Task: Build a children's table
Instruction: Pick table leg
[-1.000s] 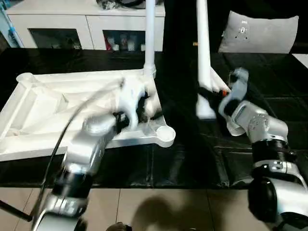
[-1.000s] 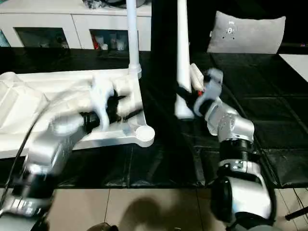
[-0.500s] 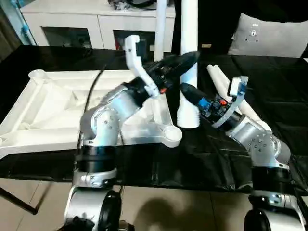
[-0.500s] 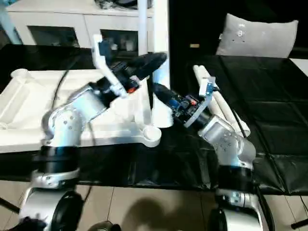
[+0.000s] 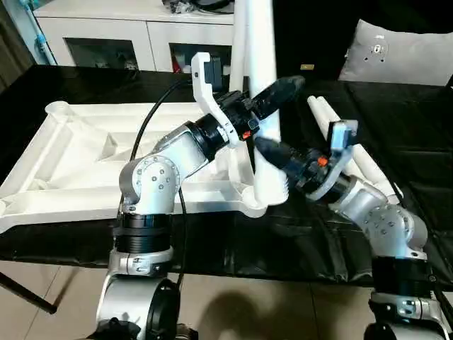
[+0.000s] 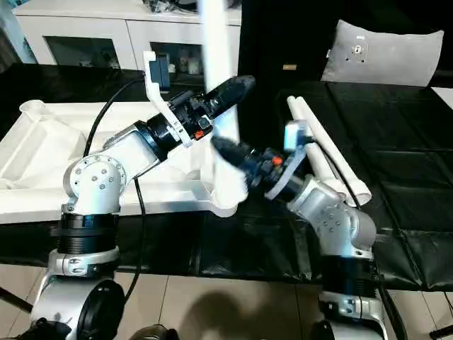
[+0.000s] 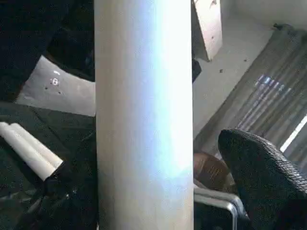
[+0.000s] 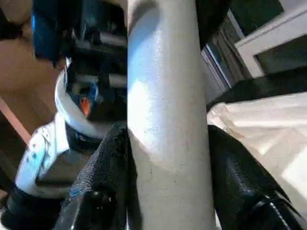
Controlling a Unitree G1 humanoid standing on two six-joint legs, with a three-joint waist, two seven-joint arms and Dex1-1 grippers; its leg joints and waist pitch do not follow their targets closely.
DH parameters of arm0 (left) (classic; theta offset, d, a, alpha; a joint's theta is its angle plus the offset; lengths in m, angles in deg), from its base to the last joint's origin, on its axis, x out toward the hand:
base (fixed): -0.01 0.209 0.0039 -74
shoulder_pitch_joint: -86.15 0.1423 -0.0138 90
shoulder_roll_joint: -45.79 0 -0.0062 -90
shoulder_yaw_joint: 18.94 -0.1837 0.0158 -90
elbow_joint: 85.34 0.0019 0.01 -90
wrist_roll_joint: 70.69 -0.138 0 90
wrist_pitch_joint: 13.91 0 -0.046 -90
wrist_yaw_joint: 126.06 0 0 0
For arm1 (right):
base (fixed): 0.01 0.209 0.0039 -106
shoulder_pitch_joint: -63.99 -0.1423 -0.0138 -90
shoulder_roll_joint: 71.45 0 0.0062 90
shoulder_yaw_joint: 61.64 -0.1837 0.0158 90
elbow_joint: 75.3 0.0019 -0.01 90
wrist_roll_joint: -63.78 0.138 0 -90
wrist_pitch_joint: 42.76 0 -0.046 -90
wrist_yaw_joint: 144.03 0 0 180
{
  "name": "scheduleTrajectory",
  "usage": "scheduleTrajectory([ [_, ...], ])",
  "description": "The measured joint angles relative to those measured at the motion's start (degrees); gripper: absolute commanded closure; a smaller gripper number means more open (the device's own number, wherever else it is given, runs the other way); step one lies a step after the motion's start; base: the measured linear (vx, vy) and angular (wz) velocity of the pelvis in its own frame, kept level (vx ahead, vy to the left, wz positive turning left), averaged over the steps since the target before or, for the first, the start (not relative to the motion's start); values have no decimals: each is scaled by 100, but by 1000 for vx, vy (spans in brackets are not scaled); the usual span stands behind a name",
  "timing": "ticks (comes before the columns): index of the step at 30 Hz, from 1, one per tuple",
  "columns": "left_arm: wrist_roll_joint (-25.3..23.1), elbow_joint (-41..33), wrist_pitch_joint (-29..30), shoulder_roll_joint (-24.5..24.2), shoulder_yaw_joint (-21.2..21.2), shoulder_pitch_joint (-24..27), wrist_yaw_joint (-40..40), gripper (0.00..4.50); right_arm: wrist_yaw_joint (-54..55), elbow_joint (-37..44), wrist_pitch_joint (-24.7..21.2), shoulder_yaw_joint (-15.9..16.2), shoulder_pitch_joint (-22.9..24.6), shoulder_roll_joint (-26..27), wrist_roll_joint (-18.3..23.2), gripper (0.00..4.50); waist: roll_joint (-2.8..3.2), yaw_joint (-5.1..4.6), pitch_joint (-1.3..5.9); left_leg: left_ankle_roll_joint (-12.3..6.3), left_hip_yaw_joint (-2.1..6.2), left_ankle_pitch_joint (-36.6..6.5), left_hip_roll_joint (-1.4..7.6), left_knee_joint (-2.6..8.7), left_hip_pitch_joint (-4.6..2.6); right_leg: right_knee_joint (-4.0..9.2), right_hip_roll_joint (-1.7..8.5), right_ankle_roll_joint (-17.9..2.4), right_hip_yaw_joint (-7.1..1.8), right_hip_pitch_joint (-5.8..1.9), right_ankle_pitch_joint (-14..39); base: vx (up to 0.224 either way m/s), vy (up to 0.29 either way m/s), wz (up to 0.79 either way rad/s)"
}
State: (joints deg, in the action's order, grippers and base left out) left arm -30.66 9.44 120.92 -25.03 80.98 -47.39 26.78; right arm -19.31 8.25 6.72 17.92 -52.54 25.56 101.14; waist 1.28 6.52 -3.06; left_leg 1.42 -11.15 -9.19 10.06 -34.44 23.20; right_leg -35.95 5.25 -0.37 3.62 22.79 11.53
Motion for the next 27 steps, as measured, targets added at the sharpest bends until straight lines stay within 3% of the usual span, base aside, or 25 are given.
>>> scheduleTrajectory([
  [2,-272,-8,-125,-108,-128,10,57,103,285,-1,553,200,-5,122,-442,263,0,-25,0,2,0,1,0,3,-1,1,0,25,-1,3,-2,0,0,0],
  [4,-675,0,-367,-178,-282,39,329,103,813,-73,1440,513,-11,334,-1154,263,-2,-37,-1,8,1,4,0,13,-1,1,0,36,-1,8,-1,0,0,0],
  [8,-1112,0,-760,-14,-391,80,836,103,1595,-294,2662,935,-28,510,-2100,263,-6,-9,-3,7,1,3,-2,25,8,27,0,40,1,5,-1,0,0,0],
  [14,-1862,104,-1680,256,-761,213,1418,103,2509,-786,4060,1189,-27,795,-2999,264,-7,-40,-3,-10,0,-8,-4,27,37,75,0,62,2,8,-23,0,0,0],
  [18,-2243,186,-2215,258,-939,238,1539,103,2853,-974,4542,1262,-26,824,-3292,264,-7,-79,-4,-13,0,-9,-5,27,42,83,0,65,2,8,-29,0,0,0],
  [27,-2950,533,-3003,-24,-1381,316,1539,103,3016,-1434,5133,1287,-26,855,-3404,264,-7,-152,-4,-14,0,-8,-5,23,41,81,0,64,1,8,-37,0,0,0],
])
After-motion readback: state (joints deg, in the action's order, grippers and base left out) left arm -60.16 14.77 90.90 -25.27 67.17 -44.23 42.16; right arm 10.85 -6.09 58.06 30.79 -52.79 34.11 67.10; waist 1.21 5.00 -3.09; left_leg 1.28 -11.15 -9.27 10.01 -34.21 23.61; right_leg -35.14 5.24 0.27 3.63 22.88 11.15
